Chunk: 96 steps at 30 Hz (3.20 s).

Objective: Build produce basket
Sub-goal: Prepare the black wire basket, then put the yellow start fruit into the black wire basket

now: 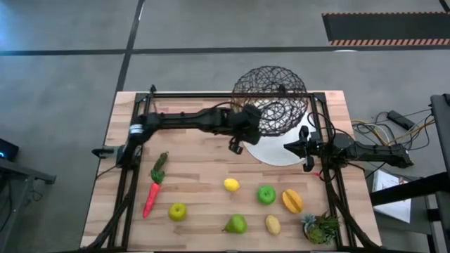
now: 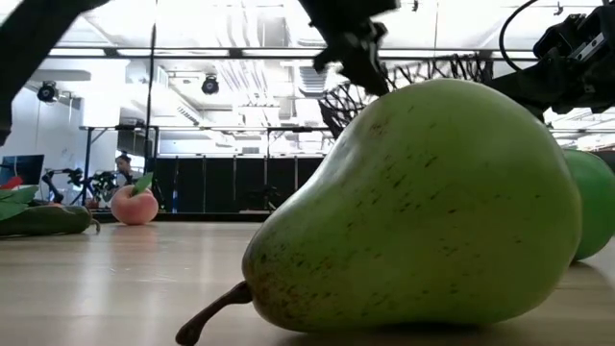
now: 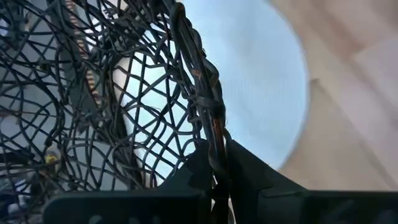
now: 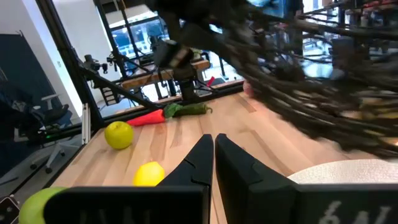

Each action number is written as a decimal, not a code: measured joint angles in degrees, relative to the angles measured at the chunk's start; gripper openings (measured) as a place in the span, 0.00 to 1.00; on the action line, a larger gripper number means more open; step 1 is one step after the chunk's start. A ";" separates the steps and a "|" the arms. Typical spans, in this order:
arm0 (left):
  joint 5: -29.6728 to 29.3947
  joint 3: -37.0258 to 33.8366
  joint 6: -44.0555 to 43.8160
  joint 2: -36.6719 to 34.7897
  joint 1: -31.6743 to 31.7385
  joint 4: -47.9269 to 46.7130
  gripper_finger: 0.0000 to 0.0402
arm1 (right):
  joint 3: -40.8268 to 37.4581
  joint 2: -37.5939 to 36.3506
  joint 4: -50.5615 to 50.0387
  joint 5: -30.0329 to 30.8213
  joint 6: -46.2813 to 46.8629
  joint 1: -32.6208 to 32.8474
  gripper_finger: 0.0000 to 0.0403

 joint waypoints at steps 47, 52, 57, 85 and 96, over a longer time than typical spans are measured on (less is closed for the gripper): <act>11.32 3.48 10.63 16.10 3.17 11.88 0.05 | 0.01 0.00 -0.12 0.02 -0.18 0.00 0.02; 12.58 3.48 11.61 16.10 3.22 12.41 0.11 | 0.00 0.00 -0.12 0.02 -0.02 -0.01 0.02; 12.62 3.49 11.57 16.10 3.21 13.00 0.25 | 0.00 0.00 -0.13 0.02 0.00 0.00 0.02; 14.80 -0.73 -5.25 -1.79 6.77 3.69 0.69 | 0.00 0.82 0.50 0.30 -4.17 -0.01 0.02; 18.97 -50.96 -23.41 -31.15 8.69 47.19 0.62 | 0.02 0.76 1.14 0.11 -4.17 -0.01 0.02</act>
